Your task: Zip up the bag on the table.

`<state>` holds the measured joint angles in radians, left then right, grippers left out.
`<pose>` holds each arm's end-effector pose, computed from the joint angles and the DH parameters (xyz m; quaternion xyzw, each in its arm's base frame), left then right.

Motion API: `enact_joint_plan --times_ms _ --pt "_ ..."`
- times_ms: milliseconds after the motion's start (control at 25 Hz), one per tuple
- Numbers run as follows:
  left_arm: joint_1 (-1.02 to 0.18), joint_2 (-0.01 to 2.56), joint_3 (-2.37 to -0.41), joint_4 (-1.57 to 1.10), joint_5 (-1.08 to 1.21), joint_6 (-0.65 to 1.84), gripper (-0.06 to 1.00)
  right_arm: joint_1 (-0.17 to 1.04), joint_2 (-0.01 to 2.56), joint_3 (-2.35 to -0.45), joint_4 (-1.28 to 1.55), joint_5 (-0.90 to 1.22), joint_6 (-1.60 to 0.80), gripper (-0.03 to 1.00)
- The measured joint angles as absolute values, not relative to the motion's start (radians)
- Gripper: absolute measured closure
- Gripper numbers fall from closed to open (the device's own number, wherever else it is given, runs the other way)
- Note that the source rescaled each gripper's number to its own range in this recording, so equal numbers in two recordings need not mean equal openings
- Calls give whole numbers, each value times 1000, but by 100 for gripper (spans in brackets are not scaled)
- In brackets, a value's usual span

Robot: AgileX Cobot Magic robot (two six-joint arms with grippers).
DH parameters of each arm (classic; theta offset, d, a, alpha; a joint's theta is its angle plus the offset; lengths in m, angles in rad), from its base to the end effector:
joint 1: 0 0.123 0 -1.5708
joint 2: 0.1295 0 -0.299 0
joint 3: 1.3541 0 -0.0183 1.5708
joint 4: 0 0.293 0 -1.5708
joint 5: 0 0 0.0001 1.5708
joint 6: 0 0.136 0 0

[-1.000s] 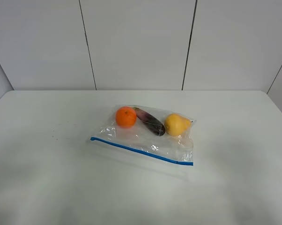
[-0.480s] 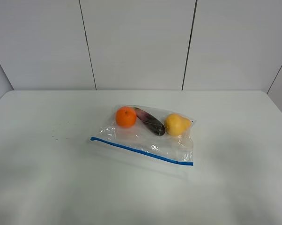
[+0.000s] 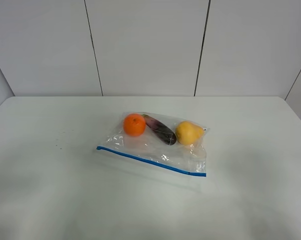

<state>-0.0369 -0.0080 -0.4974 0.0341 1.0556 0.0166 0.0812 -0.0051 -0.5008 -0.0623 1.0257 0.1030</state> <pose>0.0577 0.0019 0.2773 0.0221 0.8501 0.0117 0.5261 0.0597 -0.0024 0.2821 0.0099 0.8419 0.0185 0.5392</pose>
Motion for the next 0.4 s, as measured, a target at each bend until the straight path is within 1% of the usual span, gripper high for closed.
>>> enact_joint_plan --times_ms 400 --pt "-37 -8 -497 34 1056 17 -6 81 -5 -501 -62 1026 103 -3"
